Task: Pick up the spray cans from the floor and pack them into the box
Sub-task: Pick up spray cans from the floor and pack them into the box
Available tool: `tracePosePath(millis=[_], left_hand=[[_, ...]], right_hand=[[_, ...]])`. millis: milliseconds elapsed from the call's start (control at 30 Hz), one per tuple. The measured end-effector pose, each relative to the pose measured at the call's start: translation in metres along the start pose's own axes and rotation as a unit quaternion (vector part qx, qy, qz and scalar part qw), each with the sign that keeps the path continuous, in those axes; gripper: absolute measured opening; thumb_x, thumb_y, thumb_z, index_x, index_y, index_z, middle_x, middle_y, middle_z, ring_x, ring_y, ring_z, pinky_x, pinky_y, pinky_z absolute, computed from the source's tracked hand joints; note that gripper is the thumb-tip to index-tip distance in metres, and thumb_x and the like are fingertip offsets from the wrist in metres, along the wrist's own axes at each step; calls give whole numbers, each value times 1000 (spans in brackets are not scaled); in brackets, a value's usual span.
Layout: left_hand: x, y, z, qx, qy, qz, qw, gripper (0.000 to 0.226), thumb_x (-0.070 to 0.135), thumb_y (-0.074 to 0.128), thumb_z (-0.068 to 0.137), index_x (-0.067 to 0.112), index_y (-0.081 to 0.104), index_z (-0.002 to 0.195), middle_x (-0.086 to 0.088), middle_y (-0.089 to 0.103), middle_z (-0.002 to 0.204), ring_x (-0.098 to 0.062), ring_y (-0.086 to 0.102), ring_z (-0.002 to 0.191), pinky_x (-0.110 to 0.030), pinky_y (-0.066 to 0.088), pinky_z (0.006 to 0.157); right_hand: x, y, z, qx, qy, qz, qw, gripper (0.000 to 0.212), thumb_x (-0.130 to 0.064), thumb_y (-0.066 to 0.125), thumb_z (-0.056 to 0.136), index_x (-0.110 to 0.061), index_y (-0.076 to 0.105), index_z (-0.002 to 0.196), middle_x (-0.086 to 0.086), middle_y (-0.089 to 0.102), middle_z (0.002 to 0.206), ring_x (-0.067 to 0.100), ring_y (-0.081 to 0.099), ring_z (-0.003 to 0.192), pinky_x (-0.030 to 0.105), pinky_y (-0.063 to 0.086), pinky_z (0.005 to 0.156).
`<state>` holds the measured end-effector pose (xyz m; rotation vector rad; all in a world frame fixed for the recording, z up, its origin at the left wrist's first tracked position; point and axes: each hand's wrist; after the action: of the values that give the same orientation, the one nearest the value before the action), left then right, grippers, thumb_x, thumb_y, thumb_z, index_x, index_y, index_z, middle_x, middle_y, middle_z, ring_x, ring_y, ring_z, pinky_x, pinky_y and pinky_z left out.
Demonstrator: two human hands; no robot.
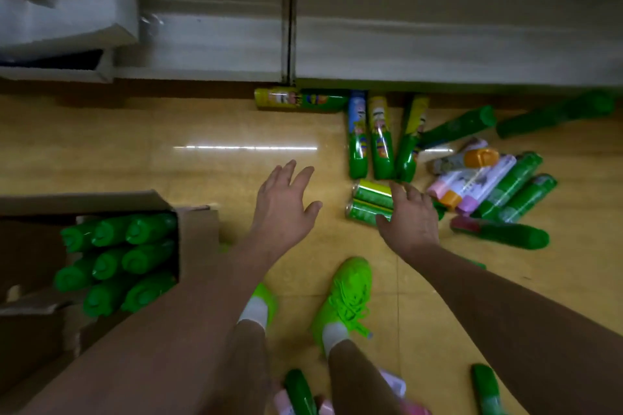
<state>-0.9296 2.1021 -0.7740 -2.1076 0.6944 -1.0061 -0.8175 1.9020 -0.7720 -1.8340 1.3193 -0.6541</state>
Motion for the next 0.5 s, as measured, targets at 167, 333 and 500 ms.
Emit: tracePosePath(millis=[167,333,500], left_hand=[[39,49,5,-48,34,42,997,71,47,63,90,27,35,152,-10,26,161,-32,21,148,-47,25,119],[72,96,17,-93,83,91,988,73,47,62,90,28,31,153,-8,23,162,-30,18,149,-45,23,120],[96,141,34,-138,142,137,971,73,48,63,89,26,33,153,-11,27,160,-32,21,148,-45,23,120]], right_hand=[[59,39,-14,-21,54,43,997,71,-40,66,86,-20,38,148,15,43,147,37,41,130,44,38,104],[105,82,-20,-28,103,87,990,72,-39,67,86,-20,37,149,16,41,150,37,40,132,44,37,107],[140,124,-21,-32,162,145,976,71,-38,68,86,-19,38,147,15,39,150,37,39,133,45,38,106]])
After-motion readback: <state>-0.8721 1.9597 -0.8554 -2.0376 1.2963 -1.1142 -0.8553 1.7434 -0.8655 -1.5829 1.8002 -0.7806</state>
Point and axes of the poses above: each hand's wrist, its own z-axis towards the middle knuckle, its own y-axis out of the palm, x = y × z
